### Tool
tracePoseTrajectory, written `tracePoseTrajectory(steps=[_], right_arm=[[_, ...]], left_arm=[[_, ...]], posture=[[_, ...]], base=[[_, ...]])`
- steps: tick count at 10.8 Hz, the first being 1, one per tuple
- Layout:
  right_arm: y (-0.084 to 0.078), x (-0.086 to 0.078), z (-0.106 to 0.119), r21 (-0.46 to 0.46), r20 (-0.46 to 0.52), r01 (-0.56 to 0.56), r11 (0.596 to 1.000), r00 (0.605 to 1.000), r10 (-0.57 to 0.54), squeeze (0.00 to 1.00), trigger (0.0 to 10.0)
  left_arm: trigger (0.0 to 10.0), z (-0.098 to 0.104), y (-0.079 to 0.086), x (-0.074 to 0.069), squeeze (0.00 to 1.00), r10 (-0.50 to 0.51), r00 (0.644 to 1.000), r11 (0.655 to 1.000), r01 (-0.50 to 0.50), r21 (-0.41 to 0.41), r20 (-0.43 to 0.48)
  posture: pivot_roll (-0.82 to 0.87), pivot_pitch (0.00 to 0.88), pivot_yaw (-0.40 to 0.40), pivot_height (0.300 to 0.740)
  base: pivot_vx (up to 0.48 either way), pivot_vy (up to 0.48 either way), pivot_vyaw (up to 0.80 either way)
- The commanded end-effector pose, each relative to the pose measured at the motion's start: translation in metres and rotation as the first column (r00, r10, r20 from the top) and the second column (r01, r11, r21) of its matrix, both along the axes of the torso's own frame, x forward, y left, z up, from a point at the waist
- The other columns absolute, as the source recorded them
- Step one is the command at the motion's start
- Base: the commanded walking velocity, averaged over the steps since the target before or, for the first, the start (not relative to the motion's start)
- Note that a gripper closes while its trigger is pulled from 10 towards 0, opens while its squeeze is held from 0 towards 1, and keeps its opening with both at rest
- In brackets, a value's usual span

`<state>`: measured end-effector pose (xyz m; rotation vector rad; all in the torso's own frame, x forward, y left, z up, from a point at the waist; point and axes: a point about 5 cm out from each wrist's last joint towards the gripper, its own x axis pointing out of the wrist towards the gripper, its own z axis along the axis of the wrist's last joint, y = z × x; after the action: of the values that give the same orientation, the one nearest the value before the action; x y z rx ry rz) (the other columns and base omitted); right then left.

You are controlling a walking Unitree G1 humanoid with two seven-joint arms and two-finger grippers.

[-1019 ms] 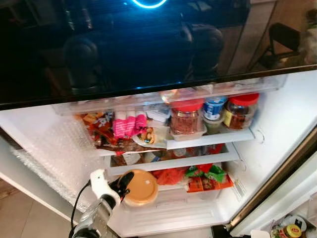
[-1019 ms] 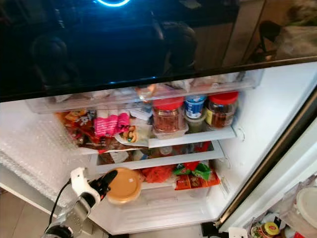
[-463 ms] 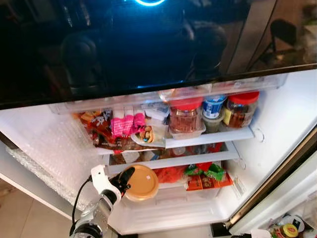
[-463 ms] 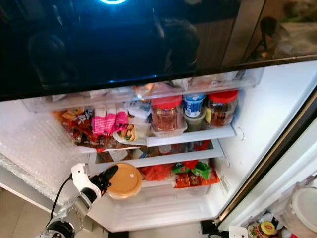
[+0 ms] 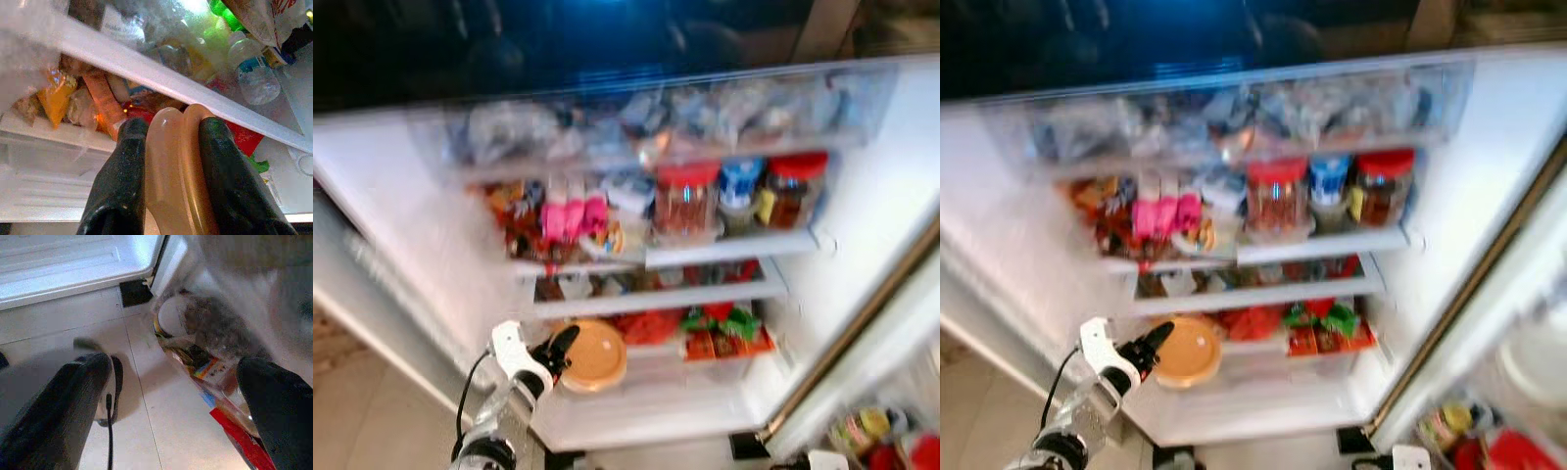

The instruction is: Restocking fridge

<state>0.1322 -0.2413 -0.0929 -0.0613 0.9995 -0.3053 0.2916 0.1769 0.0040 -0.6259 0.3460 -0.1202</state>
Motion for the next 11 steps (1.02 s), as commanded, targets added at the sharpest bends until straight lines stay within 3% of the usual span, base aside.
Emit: tracePoseTrajectory(steps=[1,4,7,11], right_arm=[[0.001,-0.003,-0.001,0.005,-0.001,-0.002,1.0,1.0,0.002,0.0,10.0],[0.0,-0.003,-0.001,0.005,0.009,-0.001,1.0,1.0,0.001,0.0,10.0],[0.0,-0.002,0.0,0.006,0.023,0.006,1.0,1.0,-0.006,0.0,10.0],[0.0,-0.003,0.0,0.006,0.023,0.011,1.0,1.0,-0.011,0.0,10.0]], left_arm=[[10.0,0.011,0.002,0.009,0.0,0.017,0.998,1.0,-0.016,-0.019,0.062],[10.0,0.022,-0.001,0.019,0.0,0.041,0.994,0.995,-0.031,-0.093,0.103],[10.0,0.033,-0.004,0.028,0.0,0.046,0.989,0.994,-0.031,-0.109,0.141],[10.0,0.043,-0.016,0.037,0.0,-0.011,0.983,0.99,0.036,-0.137,0.181]], posture=[[-0.01,0.038,0.057,0.641],[-0.01,0.043,0.056,0.641],[-0.01,0.043,0.055,0.641],[-0.02,0.04,0.054,0.641]], base=[[0.0,0.0,0.0],[0.0,0.0,0.0],[0.0,0.0,0.0],[0.27,0.0,0.0]])
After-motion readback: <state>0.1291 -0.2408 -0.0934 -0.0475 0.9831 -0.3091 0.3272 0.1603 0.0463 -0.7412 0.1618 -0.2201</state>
